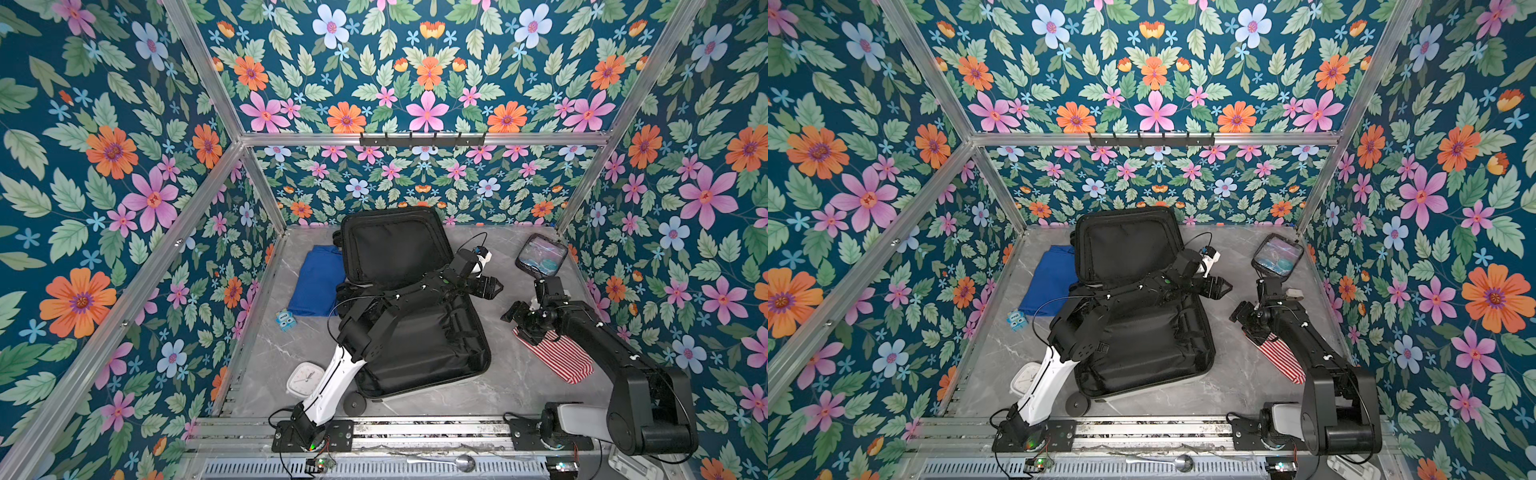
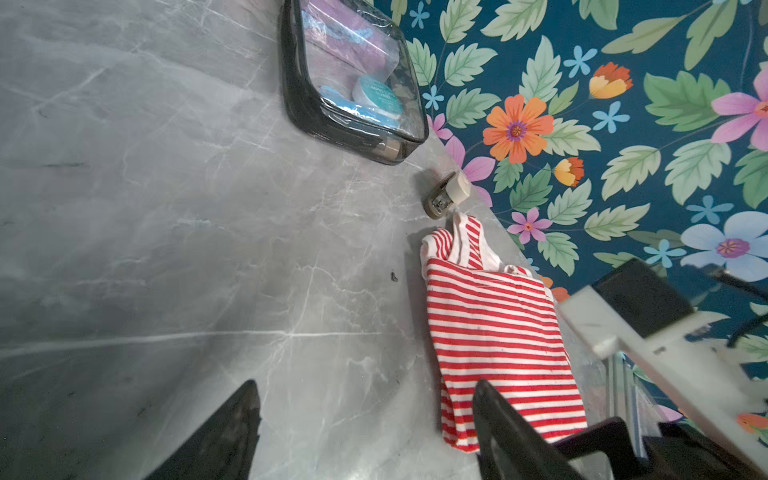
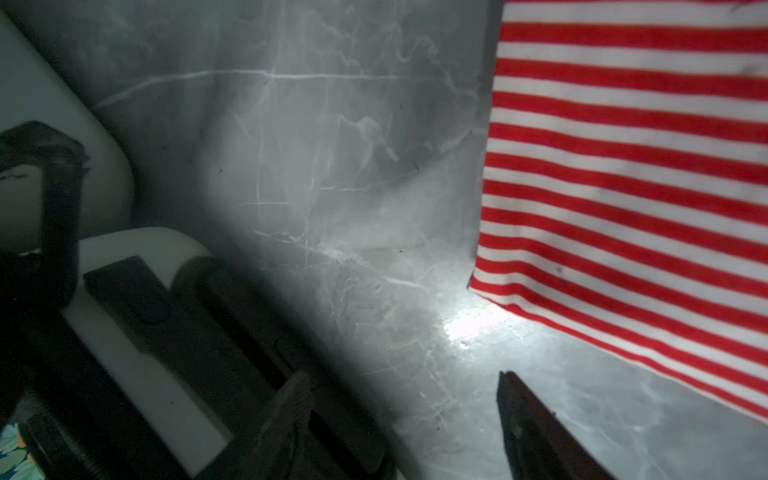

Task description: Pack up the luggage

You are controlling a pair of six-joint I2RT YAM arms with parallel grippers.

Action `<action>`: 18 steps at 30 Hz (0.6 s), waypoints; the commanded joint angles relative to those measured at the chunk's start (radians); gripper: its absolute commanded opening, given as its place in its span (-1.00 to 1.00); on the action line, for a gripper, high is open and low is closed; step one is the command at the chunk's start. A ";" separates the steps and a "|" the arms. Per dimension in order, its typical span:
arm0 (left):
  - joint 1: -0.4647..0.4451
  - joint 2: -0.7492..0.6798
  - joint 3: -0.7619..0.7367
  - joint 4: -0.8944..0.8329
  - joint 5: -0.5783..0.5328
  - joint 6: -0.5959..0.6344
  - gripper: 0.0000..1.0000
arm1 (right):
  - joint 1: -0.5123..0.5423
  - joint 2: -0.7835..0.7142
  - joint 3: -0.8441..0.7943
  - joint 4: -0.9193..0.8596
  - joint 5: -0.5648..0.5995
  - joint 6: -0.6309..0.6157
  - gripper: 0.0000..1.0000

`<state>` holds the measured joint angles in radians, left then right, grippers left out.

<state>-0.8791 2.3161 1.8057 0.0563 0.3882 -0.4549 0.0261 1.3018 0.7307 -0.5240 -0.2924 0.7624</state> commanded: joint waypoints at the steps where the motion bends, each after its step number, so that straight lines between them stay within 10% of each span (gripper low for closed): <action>1: 0.013 -0.012 -0.023 -0.106 -0.013 0.010 0.67 | 0.010 -0.006 -0.035 0.054 -0.039 0.059 0.43; 18: 0.055 -0.446 -0.203 -0.129 -0.032 0.050 0.85 | 0.375 0.019 -0.065 0.073 0.031 0.151 0.42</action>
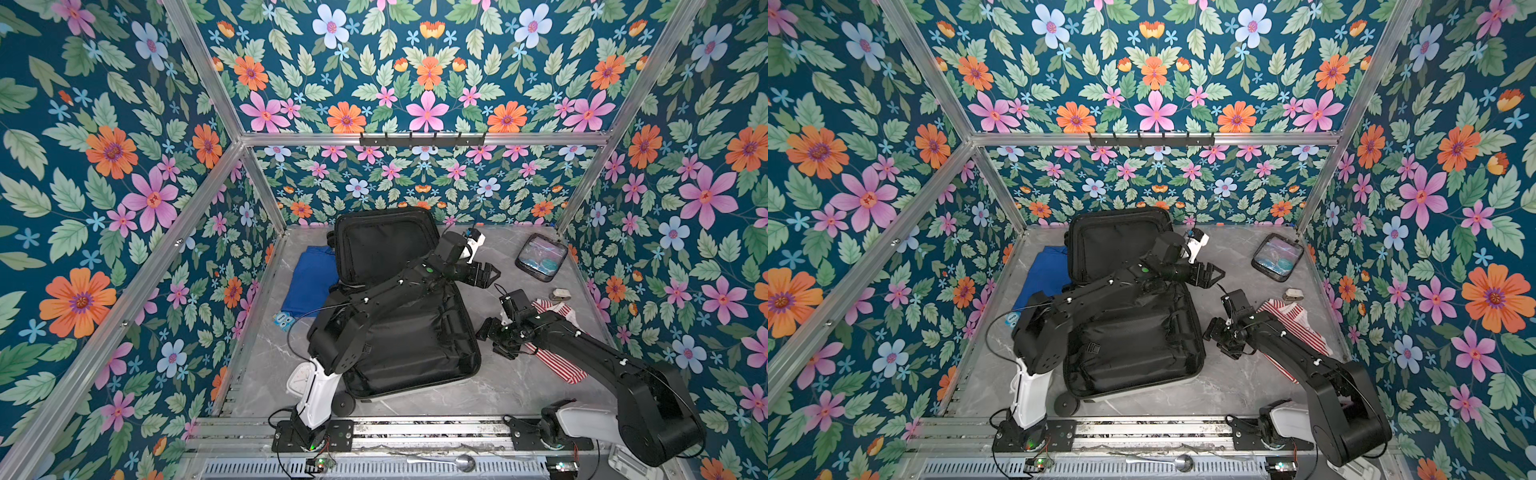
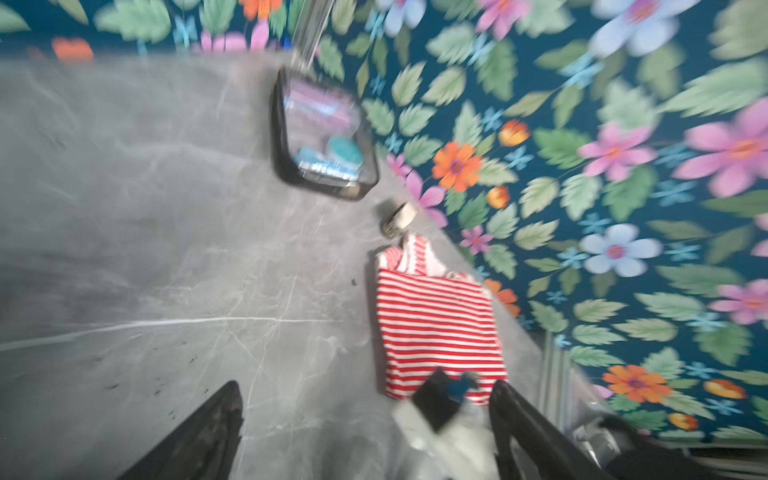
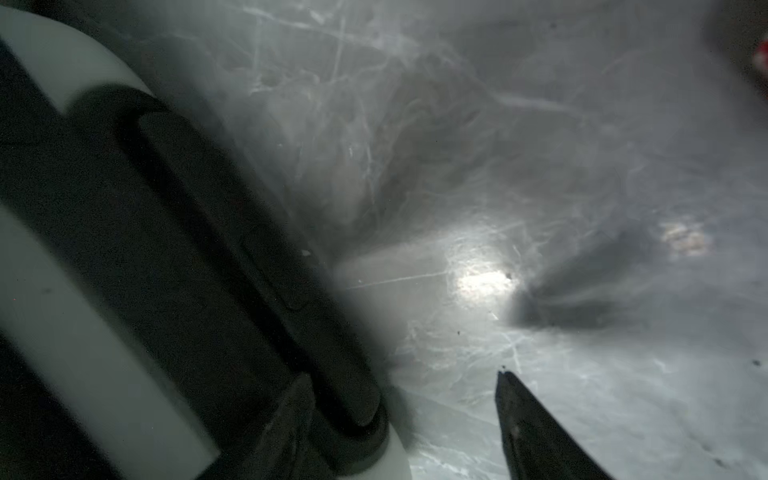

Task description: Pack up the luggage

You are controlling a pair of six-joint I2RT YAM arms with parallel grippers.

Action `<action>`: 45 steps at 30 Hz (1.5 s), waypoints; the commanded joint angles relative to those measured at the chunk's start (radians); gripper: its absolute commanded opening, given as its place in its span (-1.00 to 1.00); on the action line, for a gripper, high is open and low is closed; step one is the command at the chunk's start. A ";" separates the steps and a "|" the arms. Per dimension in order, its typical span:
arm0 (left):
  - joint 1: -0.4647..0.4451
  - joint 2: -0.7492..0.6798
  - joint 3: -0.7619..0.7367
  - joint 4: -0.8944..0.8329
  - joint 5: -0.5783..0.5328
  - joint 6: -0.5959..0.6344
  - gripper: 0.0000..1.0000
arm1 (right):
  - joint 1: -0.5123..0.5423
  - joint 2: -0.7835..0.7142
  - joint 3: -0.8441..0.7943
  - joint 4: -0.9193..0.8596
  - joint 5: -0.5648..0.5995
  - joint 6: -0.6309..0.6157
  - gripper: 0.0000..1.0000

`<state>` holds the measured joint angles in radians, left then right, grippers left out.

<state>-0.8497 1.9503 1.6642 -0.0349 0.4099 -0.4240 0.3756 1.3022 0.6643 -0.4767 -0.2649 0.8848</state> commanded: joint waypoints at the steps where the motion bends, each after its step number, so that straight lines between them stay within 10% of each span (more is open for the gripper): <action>1: 0.047 -0.116 -0.095 -0.062 -0.082 0.015 0.83 | 0.031 0.027 0.003 0.032 0.002 0.032 0.42; 9: 0.299 -0.437 -0.451 -0.342 -0.398 -0.050 0.78 | 0.043 0.034 0.007 0.056 0.001 0.037 0.42; 21: 0.399 -0.631 -0.692 -0.569 -0.712 -0.105 0.73 | 0.044 0.049 0.024 0.067 -0.024 0.011 0.44; 38: 0.483 -0.591 -0.692 -0.476 -0.594 -0.059 0.64 | 0.040 0.046 0.074 0.012 0.030 -0.025 0.46; 45: 0.285 -0.542 -0.501 -0.476 -0.592 -0.047 0.67 | -0.194 -0.070 0.096 -0.124 0.102 -0.118 0.52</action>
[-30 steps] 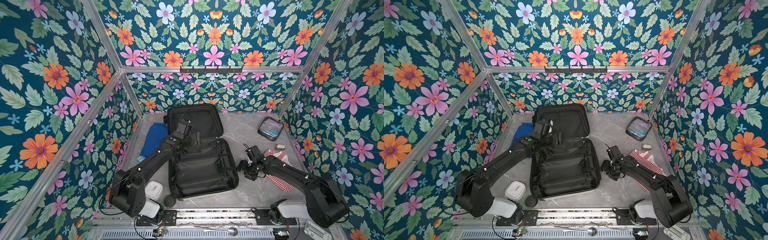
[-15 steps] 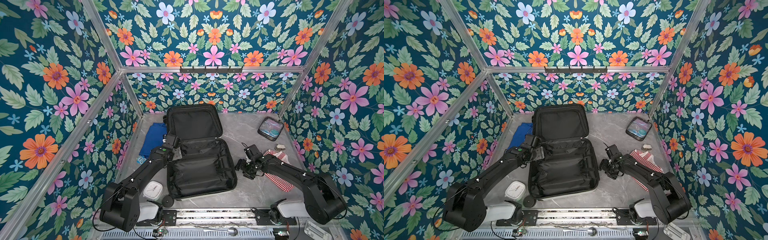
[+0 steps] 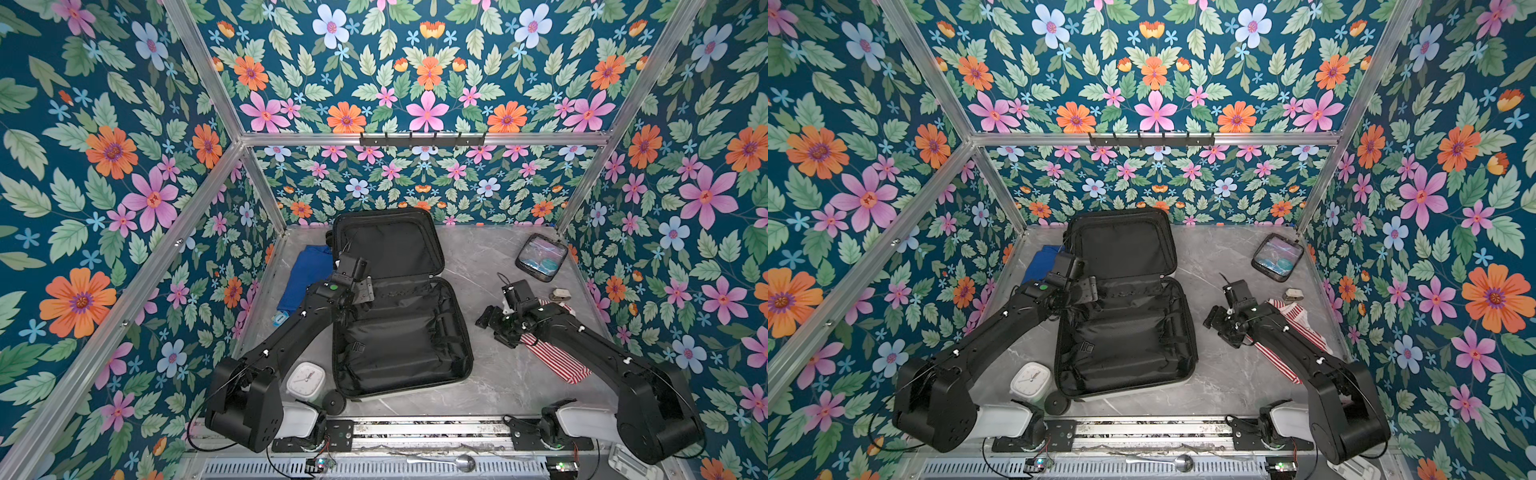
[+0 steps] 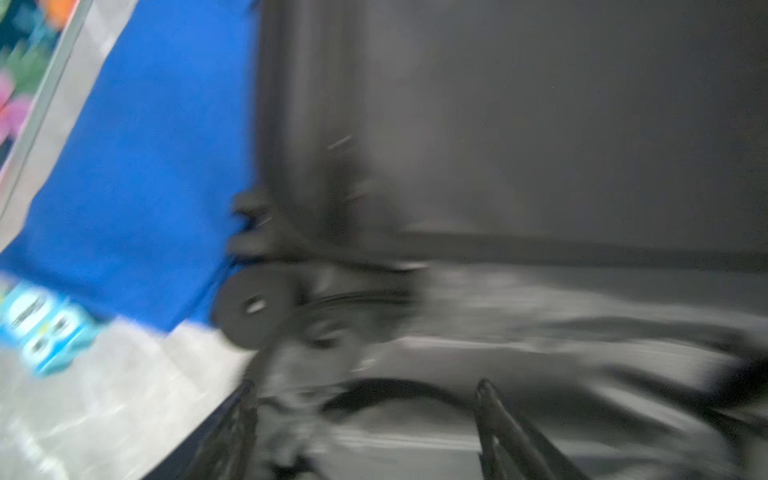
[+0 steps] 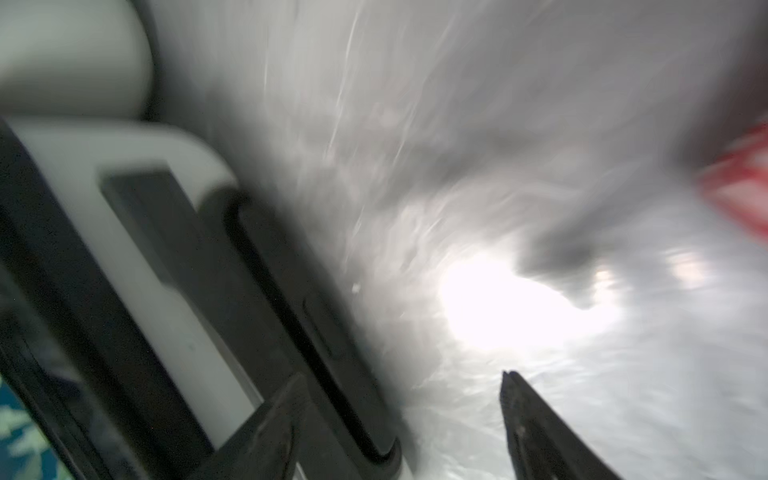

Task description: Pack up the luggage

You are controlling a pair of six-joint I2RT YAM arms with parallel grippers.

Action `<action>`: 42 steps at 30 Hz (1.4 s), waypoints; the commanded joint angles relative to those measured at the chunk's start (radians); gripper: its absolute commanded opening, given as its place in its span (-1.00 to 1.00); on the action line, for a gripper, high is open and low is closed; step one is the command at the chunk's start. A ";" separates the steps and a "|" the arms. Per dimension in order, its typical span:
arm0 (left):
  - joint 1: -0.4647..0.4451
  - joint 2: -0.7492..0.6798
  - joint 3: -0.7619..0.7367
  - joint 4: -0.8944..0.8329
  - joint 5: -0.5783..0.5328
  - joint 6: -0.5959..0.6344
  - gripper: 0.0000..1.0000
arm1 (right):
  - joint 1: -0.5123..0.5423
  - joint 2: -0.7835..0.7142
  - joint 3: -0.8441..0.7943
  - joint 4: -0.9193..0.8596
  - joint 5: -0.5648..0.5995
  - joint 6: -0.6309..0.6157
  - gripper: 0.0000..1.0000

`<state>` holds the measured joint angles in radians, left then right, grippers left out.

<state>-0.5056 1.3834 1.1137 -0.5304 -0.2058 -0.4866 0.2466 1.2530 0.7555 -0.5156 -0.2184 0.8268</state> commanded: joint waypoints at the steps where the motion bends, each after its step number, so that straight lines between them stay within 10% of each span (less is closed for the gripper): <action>1: -0.101 0.048 0.078 0.037 0.042 0.016 0.67 | -0.107 -0.023 0.008 -0.094 0.067 -0.075 0.53; 9: -0.290 0.241 0.213 0.262 0.259 -0.003 0.67 | -0.266 0.104 0.039 -0.071 0.143 -0.151 0.54; 26: -0.309 0.330 0.286 0.356 0.354 0.047 0.70 | -0.135 0.314 0.058 0.041 -0.039 -0.219 0.47; 42: -0.379 0.624 0.600 0.308 0.552 0.208 0.66 | -0.251 -0.118 -0.015 -0.223 0.020 -0.186 0.49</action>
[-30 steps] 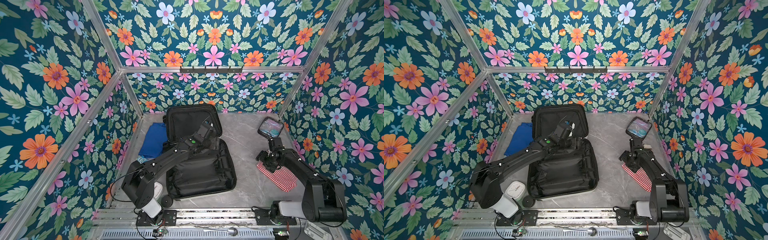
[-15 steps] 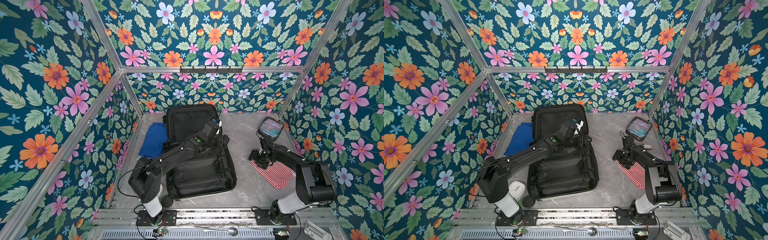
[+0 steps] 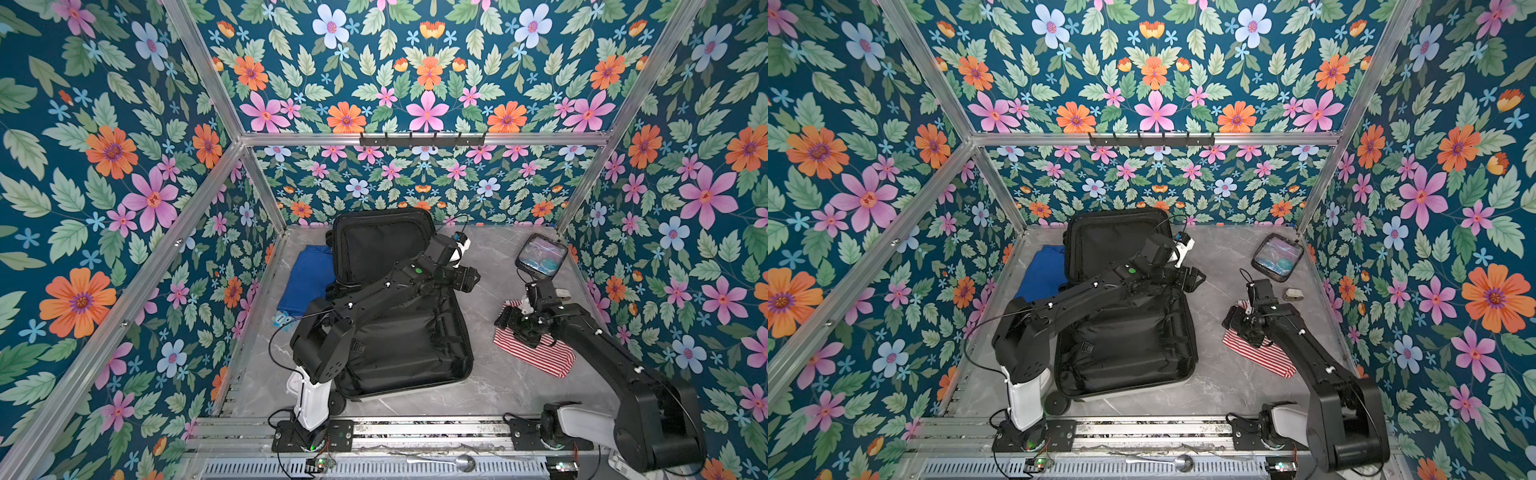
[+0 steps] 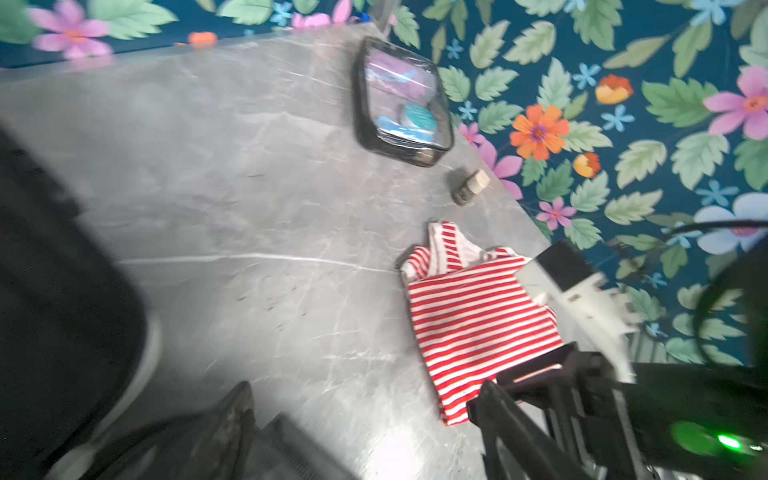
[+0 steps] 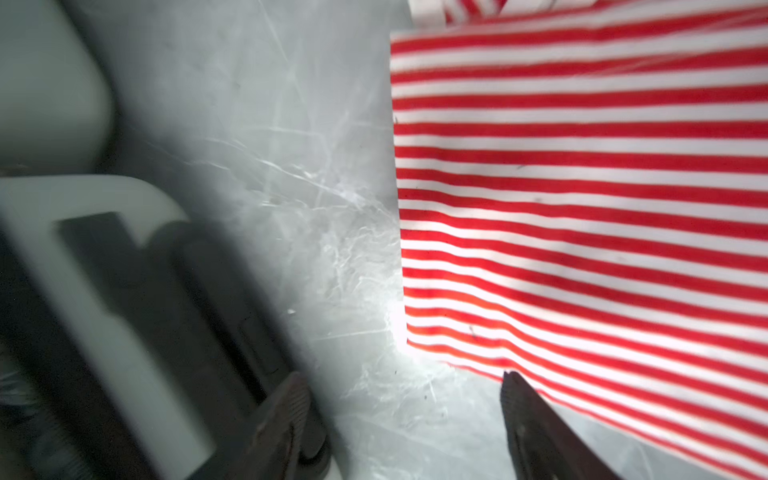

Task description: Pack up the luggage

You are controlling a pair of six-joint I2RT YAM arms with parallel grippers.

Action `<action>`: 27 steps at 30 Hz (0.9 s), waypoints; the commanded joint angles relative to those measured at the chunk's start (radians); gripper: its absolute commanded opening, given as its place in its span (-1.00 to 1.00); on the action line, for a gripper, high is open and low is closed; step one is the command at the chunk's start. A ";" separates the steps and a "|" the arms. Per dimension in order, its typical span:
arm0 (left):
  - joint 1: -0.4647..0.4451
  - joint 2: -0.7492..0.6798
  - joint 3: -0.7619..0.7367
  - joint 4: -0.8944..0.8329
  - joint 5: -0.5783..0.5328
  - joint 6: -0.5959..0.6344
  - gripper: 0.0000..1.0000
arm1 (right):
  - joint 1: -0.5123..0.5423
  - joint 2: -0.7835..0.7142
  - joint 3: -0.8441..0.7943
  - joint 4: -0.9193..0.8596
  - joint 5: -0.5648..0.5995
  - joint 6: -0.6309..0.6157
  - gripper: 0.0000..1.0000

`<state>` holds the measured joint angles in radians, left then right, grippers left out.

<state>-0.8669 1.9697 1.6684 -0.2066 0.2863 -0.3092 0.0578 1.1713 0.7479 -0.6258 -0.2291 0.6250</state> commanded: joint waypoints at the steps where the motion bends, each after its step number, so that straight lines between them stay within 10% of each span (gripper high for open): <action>1: -0.030 0.065 0.072 -0.017 0.073 0.026 0.65 | -0.123 -0.057 -0.016 -0.130 0.016 0.012 0.48; 9: -0.129 0.269 0.256 -0.055 0.087 -0.050 0.64 | -0.614 -0.134 -0.064 -0.177 -0.119 0.023 0.48; 27: -0.234 0.544 0.505 -0.200 -0.106 -0.170 0.62 | -0.653 0.078 -0.064 -0.071 -0.005 0.057 0.53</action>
<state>-1.0962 2.4893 2.1384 -0.3599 0.2394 -0.4648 -0.5949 1.2324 0.6876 -0.7223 -0.2489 0.6746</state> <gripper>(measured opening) 0.816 0.763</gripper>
